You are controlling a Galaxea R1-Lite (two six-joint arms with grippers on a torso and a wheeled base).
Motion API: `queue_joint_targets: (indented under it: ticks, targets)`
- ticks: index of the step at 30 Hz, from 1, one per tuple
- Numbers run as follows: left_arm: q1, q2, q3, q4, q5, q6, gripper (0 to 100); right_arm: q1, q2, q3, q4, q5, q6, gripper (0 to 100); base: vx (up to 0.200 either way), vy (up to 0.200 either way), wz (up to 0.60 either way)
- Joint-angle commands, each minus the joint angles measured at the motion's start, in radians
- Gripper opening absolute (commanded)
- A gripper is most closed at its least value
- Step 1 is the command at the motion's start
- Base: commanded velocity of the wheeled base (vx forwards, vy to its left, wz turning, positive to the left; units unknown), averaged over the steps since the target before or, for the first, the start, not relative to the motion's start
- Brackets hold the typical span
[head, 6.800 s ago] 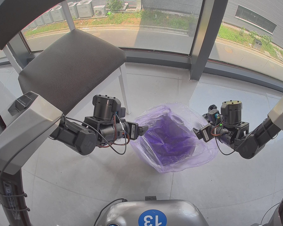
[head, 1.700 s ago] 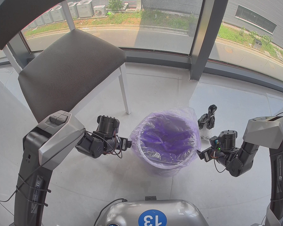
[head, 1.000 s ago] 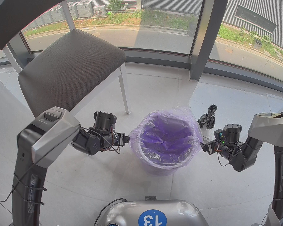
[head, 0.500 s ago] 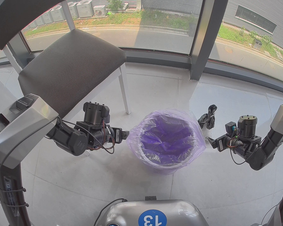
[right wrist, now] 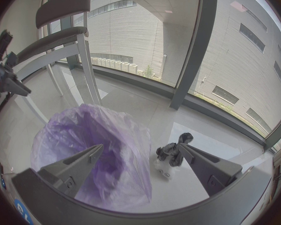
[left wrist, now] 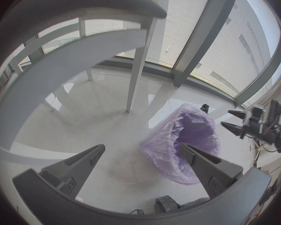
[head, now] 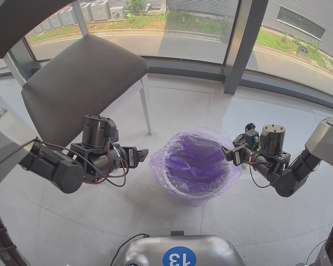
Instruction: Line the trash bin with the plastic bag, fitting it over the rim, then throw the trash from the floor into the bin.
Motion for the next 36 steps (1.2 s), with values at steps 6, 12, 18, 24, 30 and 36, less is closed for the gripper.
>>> queue_joint_targets:
  ticks: [6, 12, 18, 24, 30, 36]
  targets:
    - [-0.054, -0.343, 0.264, -0.156, -0.004, -0.026, 100, 0.035, 0.149, -0.162, 0.037, -0.014, -0.003, 100, 0.000, 0.000, 0.00]
    - [-0.064, -0.412, 0.340, -0.217, -0.002, -0.029, 100, 0.035, 0.195, -0.250, 0.058, -0.018, -0.003, 100, 0.000, 0.000, 0.00]
    - [-0.059, -0.478, 0.425, -0.237, -0.002, -0.032, 100, 0.024, 0.227, -0.331, 0.077, -0.053, 0.002, 100, 0.000, 0.000, 0.00]
    - [-0.042, -0.513, 0.446, -0.265, -0.014, -0.032, 100, 0.010, 0.249, -0.369, 0.077, -0.073, 0.007, 100, 0.000, 0.000, 0.00]
    - [-0.027, -0.515, 0.465, -0.266, -0.016, -0.032, 100, -0.005, 0.259, -0.429, 0.075, -0.100, 0.037, 100, 0.000, 0.000, 0.00]
    - [-0.030, -0.515, 0.465, -0.266, -0.017, -0.034, 100, -0.005, 0.250, -0.426, 0.078, -0.100, 0.054, 100, 0.000, 0.000, 0.00]
